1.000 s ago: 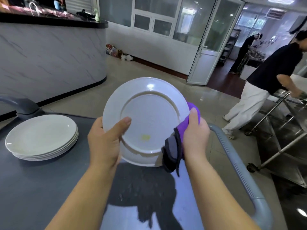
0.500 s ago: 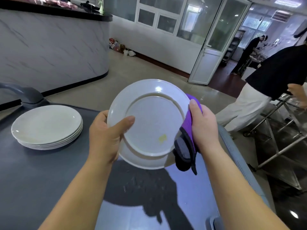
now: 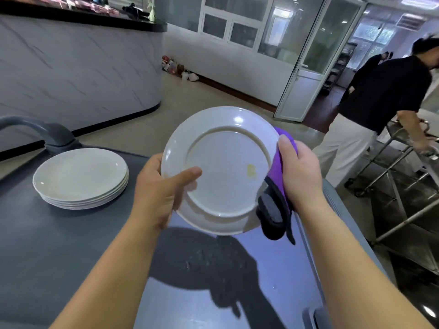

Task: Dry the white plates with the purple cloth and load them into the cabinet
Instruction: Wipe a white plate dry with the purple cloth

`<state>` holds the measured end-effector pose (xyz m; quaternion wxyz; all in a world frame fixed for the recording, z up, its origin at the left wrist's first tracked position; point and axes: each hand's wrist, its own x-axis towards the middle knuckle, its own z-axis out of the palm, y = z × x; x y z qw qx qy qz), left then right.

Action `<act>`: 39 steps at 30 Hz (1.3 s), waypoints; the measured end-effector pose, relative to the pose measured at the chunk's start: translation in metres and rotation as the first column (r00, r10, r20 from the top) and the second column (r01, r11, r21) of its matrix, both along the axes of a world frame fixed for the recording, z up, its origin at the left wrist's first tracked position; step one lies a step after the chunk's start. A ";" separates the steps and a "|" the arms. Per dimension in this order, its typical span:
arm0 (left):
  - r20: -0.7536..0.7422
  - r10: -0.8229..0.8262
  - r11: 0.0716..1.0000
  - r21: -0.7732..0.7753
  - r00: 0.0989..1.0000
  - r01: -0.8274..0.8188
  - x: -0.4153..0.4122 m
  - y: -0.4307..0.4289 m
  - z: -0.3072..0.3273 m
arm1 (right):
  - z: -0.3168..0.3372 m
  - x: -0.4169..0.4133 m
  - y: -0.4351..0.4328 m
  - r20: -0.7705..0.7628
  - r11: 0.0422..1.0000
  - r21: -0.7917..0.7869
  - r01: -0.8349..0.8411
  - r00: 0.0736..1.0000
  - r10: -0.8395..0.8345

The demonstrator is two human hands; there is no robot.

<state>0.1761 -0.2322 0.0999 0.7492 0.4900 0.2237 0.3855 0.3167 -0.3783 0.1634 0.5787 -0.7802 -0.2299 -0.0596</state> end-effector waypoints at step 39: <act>0.027 0.122 0.991 0.061 0.992 -0.123 -0.006 -0.009 0.002 | -0.021 -0.027 0.001 -0.098 0.953 0.190 0.238 0.970 -0.223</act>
